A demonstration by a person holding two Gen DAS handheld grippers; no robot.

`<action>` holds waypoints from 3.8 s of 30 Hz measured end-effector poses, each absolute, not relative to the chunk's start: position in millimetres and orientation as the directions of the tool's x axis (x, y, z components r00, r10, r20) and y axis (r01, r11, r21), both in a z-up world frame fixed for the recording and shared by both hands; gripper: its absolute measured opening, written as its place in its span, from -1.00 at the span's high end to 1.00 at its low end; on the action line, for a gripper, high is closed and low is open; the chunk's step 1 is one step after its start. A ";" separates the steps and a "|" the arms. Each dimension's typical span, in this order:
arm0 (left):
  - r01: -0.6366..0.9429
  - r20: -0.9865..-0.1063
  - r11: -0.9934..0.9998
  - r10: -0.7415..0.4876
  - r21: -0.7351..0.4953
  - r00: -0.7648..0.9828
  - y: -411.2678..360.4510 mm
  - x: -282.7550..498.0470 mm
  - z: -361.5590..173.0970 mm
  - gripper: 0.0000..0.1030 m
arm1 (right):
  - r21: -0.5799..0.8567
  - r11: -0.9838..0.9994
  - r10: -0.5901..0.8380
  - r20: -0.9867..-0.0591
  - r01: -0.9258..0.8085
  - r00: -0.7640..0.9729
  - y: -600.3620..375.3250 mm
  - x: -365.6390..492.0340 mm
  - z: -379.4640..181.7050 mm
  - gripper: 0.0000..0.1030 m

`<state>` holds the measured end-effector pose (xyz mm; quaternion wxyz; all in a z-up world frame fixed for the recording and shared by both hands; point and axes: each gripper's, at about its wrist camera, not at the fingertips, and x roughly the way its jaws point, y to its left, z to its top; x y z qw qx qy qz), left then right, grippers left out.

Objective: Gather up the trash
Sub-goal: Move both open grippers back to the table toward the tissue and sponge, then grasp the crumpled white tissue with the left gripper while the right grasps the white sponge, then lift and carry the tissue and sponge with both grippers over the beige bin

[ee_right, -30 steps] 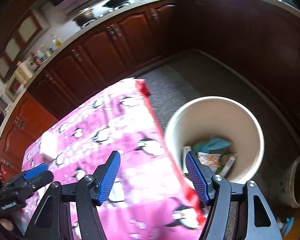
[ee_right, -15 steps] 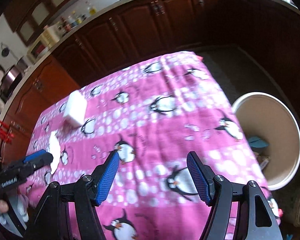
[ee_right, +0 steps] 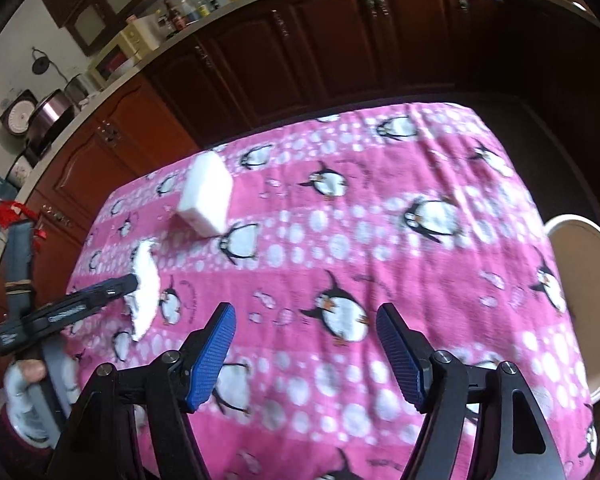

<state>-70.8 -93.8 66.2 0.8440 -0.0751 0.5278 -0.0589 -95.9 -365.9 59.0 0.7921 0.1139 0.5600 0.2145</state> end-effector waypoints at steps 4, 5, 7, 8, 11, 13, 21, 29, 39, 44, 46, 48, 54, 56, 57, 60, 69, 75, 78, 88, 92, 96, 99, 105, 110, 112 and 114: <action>-0.008 -0.892 0.981 -0.174 -0.195 0.416 -86.1 -59.8 52.8 -0.37 | 0.418 0.876 0.474 -0.837 -0.240 0.273 -345.7 -86.0 60.0 -0.38; -0.011 -0.894 0.981 -0.174 -0.196 0.413 -85.6 -58.3 50.9 -0.37 | 0.421 0.874 0.478 -0.836 -0.245 0.269 -341.4 -83.6 59.8 -0.38; -0.018 -0.896 0.980 -0.176 -0.200 0.408 -82.7 -55.5 46.7 -0.37 | 0.425 0.867 0.487 -0.835 -0.259 0.257 -329.4 -77.1 59.5 -0.38; -0.021 -0.896 0.979 -0.176 -0.202 0.407 -81.8 -54.4 45.7 -0.37 | 0.429 0.863 0.493 -0.832 -0.268 0.253 -323.5 -73.4 59.7 -0.38; -0.034 -0.896 0.976 -0.185 -0.217 0.403 -78.2 -50.6 41.9 -0.37 | 0.445 0.850 0.513 -0.823 -0.283 0.246 -306.1 -60.8 59.8 -0.38; -0.042 -0.899 0.972 -0.198 -0.232 0.391 -76.5 -47.1 38.0 -0.37 | 0.453 0.844 0.521 -0.819 -0.287 0.240 -294.5 -50.8 58.9 -0.38; -0.047 -0.894 0.966 -0.218 -0.256 0.391 -71.4 -42.9 38.3 -0.36 | 0.453 0.830 0.528 -0.826 -0.326 0.199 -236.2 -9.6 50.4 -0.38; -0.053 -0.895 0.964 -0.221 -0.261 0.388 -66.3 -35.5 38.9 -0.36 | 0.412 0.854 0.476 -0.865 -0.319 0.158 -195.3 19.0 25.8 -0.30; -0.031 -0.894 0.971 -0.204 -0.236 0.399 -72.9 -38.2 36.4 -0.03 | 0.447 0.825 0.521 -0.839 -0.346 0.159 -220.7 -3.6 28.3 0.41; -0.020 -0.887 0.962 -0.243 -0.272 0.393 -66.4 -41.1 41.5 0.47 | 0.469 0.807 0.545 -0.826 -0.358 0.146 -250.3 -25.4 41.0 0.42; -0.012 -0.881 0.958 -0.260 -0.288 0.395 -66.0 -46.0 45.4 0.49 | 0.474 0.805 0.548 -0.824 -0.357 0.142 -266.0 -37.5 45.0 0.42; 0.001 -0.878 0.957 -0.265 -0.289 0.398 -68.8 -51.1 49.5 0.52 | 0.486 0.803 0.557 -0.818 -0.344 0.144 -279.0 -47.9 47.2 0.42; 0.062 -0.859 0.953 -0.294 -0.296 0.420 -90.9 -67.2 68.4 0.53 | 0.535 0.801 0.586 -0.792 -0.268 0.172 -320.2 -79.1 49.8 0.42; 0.092 -0.852 0.954 -0.297 -0.285 0.432 -101.6 -72.4 77.4 0.53 | 0.538 0.803 0.587 -0.789 -0.257 0.181 -329.2 -85.8 51.6 0.42; 0.104 -0.849 0.955 -0.295 -0.278 0.438 -106.2 -75.0 80.3 0.53 | 0.538 0.804 0.586 -0.788 -0.253 0.188 -333.3 -88.2 53.1 0.42; 0.145 -0.842 0.956 -0.295 -0.257 0.452 -123.9 -80.8 90.8 0.53 | 0.542 0.805 0.589 -0.781 -0.242 0.209 -348.1 -96.6 58.9 0.42; 0.221 -0.833 0.949 -0.303 -0.223 0.462 -164.9 -97.1 109.2 0.53 | 0.531 0.814 0.579 -0.772 -0.235 0.261 -376.2 -114.3 74.1 0.42; 0.274 -0.824 0.939 -0.321 -0.210 0.467 -190.6 -103.6 118.9 0.53 | 0.527 0.823 0.568 -0.768 -0.212 0.295 -396.8 -122.1 80.0 0.42; 0.293 -0.826 0.934 -0.324 -0.203 0.461 -200.7 -106.3 119.4 0.53 | 0.527 0.827 0.562 -0.771 -0.196 0.300 -405.8 -124.8 79.1 0.42; 0.343 -0.831 0.921 -0.334 -0.185 0.446 -232.5 -115.6 115.8 0.53 | 0.529 0.833 0.552 -0.770 -0.165 0.321 -427.7 -127.9 79.1 0.42; 0.365 -0.837 0.916 -0.328 -0.167 0.439 -245.1 -116.8 117.0 0.53 | 0.531 0.835 0.548 -0.771 -0.147 0.325 -436.0 -128.1 77.9 0.42; 0.388 -0.840 0.908 -0.332 -0.160 0.430 -257.7 -116.8 118.4 0.53 | 0.529 0.838 0.541 -0.771 -0.136 0.336 -444.2 -129.3 78.9 0.42; 0.403 -0.837 0.903 -0.333 -0.150 0.435 -268.5 -115.1 120.3 0.53 | 0.531 0.839 0.536 -0.772 -0.115 0.343 -453.7 -127.5 77.2 0.42; 0.440 -0.832 0.886 -0.352 -0.148 0.429 -292.0 -116.8 122.8 0.53 | 0.522 0.849 0.514 -0.778 -0.084 0.361 -473.5 -129.1 77.6 0.42; 0.470 -0.834 0.870 -0.368 -0.152 0.411 -314.8 -115.8 122.8 0.53 | 0.510 0.859 0.487 -0.784 -0.047 0.386 -498.0 -130.7 79.0 0.42; 0.485 -0.834 0.860 -0.380 -0.159 0.401 -324.1 -115.4 123.6 0.53 | 0.499 0.866 0.468 -0.789 -0.028 0.397 -509.1 -132.5 80.1 0.42; 0.504 -0.832 0.846 -0.402 -0.177 0.383 -334.2 -114.6 124.4 0.53 | 0.492 0.871 0.449 -0.792 -0.002 0.414 -526.8 -134.3 82.0 0.42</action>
